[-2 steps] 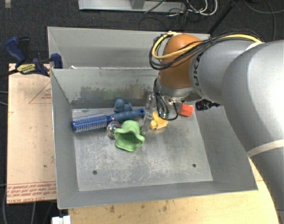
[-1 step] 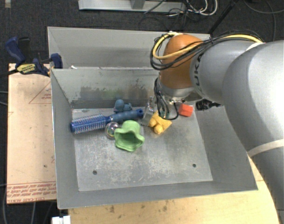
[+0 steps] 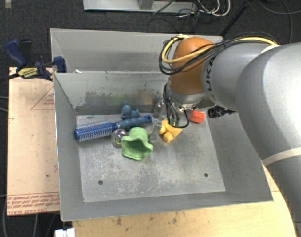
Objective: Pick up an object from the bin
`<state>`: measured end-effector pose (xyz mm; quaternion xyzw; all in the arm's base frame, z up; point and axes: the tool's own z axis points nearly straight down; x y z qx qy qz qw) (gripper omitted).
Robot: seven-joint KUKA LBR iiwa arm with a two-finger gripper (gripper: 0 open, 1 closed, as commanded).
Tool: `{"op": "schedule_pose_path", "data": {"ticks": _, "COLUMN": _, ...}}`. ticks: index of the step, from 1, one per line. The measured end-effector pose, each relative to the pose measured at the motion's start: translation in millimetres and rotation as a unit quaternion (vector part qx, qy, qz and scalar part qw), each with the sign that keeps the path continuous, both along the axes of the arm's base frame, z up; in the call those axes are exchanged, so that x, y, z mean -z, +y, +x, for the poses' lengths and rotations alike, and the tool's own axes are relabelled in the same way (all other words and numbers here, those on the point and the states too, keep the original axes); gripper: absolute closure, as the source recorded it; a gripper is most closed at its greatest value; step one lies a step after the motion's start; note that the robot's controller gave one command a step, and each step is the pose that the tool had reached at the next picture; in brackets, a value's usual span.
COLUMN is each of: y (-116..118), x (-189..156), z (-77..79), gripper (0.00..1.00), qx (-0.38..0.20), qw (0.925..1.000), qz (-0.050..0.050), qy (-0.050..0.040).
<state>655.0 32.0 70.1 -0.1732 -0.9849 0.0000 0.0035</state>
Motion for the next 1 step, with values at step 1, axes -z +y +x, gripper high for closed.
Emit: {"op": "schedule_pose_path", "data": {"ticks": 1, "y": -20.2, "x": -0.3, "z": -15.1, "gripper": 0.00, "qx": -0.229, "qw": 0.9735, "qz": 0.000, "qy": -0.0046}}
